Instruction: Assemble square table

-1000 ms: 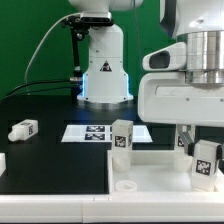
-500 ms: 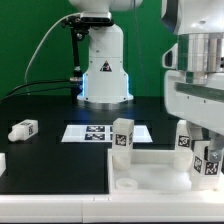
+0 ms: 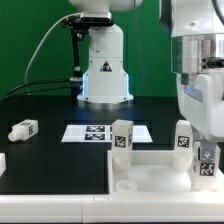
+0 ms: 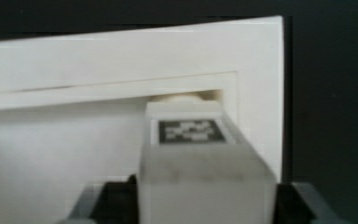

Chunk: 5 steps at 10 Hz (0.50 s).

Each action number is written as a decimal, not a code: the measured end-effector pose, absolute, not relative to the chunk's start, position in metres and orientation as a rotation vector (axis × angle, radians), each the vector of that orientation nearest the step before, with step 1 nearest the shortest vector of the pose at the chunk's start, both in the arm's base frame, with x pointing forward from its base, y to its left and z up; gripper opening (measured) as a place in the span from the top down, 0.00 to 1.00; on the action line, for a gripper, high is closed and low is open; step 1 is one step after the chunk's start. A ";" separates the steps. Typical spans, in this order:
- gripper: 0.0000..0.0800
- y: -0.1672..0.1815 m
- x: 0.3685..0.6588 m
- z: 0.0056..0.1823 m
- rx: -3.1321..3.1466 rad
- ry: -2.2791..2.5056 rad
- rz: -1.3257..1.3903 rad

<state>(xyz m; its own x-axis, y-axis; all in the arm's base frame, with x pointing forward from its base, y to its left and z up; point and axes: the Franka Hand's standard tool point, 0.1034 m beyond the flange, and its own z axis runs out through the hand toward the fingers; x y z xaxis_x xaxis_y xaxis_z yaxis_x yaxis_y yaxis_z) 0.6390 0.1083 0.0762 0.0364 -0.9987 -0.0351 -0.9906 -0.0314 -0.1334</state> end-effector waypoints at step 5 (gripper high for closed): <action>0.20 0.109 0.641 0.074 -2.698 1.376 -0.176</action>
Offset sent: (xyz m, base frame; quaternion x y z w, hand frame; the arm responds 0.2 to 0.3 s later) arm 0.0000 0.0000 0.0000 0.0000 0.0000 -0.1296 0.9916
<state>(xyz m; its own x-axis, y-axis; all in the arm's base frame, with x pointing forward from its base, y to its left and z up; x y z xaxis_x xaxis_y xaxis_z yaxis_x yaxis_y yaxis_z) 0.6410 0.1090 0.0745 0.5830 -0.8107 0.0543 -0.7982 -0.5840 -0.1479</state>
